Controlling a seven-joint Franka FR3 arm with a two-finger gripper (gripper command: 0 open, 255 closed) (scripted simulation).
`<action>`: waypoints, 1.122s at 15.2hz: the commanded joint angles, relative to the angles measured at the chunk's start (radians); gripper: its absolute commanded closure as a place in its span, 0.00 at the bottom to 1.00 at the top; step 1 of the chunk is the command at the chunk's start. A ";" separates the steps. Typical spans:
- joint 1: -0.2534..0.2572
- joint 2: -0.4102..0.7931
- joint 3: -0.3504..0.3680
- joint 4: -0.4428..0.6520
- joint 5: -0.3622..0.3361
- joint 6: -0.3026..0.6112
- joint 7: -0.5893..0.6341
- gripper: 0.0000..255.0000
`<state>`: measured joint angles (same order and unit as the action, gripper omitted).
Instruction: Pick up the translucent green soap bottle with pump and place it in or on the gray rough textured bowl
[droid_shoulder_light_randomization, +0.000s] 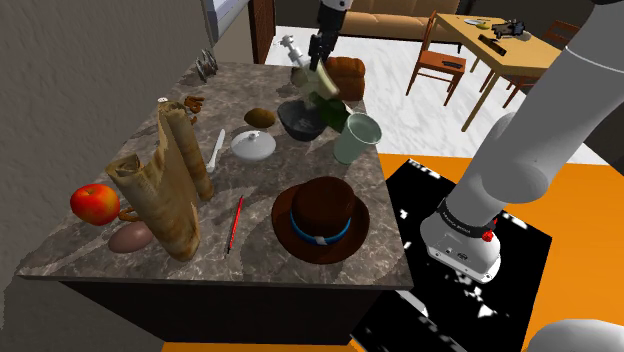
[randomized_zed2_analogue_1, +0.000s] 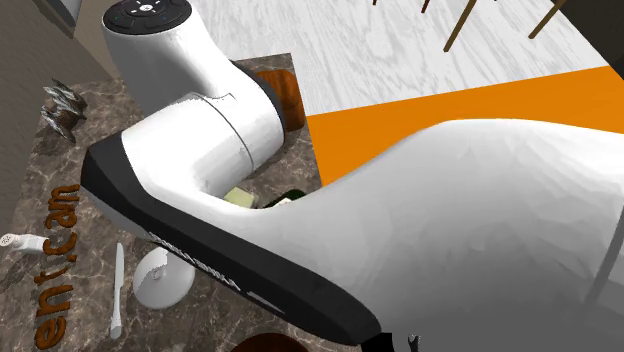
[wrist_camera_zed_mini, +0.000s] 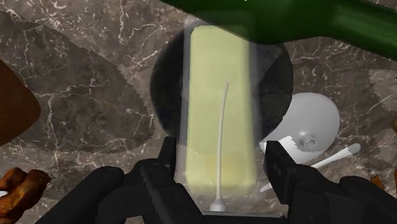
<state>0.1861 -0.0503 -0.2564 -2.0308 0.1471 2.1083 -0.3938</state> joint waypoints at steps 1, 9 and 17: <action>0.000 0.008 0.000 -0.017 0.005 0.025 -0.004 1.00; 0.001 0.044 0.000 -0.086 0.028 0.127 -0.030 1.00; 0.001 0.047 0.000 -0.090 0.030 0.134 -0.032 1.00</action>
<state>0.1873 -0.0028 -0.2566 -2.1207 0.1768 2.2420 -0.4261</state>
